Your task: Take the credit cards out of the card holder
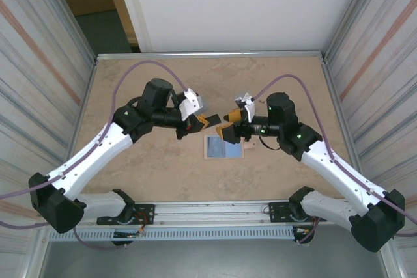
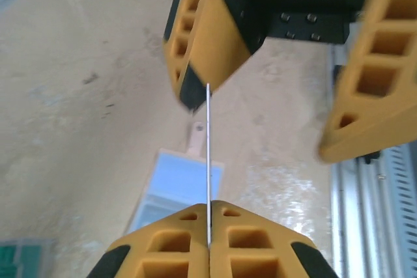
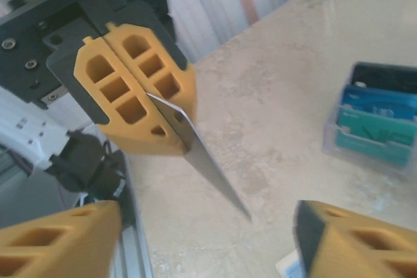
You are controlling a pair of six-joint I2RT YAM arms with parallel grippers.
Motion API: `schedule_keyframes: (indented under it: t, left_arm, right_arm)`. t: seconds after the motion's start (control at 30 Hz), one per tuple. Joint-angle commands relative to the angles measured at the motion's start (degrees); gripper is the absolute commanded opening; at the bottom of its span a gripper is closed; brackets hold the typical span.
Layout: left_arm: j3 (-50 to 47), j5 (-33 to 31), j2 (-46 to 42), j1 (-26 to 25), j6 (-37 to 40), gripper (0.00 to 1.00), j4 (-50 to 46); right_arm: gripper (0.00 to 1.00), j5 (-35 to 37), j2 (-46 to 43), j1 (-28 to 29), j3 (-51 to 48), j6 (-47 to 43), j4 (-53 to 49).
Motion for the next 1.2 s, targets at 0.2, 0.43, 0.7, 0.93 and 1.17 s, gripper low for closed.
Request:
schedule_keyframes:
  t: [0.2, 0.43, 0.7, 0.93, 1.17]
  left_arm:
    - [-3.91, -11.55, 2.65, 5.83, 8.48, 0.0, 8.65]
    - [-2.85, -12.8, 10.16, 11.92, 13.45, 0.0, 13.14]
    - [1.81, -8.87, 20.16, 18.07, 16.42, 0.0, 13.04]
    - [4.07, -7.58, 25.91, 20.16, 18.62, 0.0, 15.44]
    - [7.3, -8.17, 30.93, 21.05, 20.09, 0.0, 15.52]
  right_arm:
    - [0.99, 10.9, -1.17, -3.62, 1.35, 4.92, -2.41]
    - [0.99, 15.41, -0.93, -4.16, 1.61, 6.27, -2.77]
    - [0.99, 19.6, -0.1, -4.25, 2.12, 7.76, -3.6]
    - [0.99, 19.07, 0.16, -4.29, 2.16, 8.44, -2.86]
    - [0.99, 19.24, -0.23, -4.25, 2.03, 8.82, -2.88]
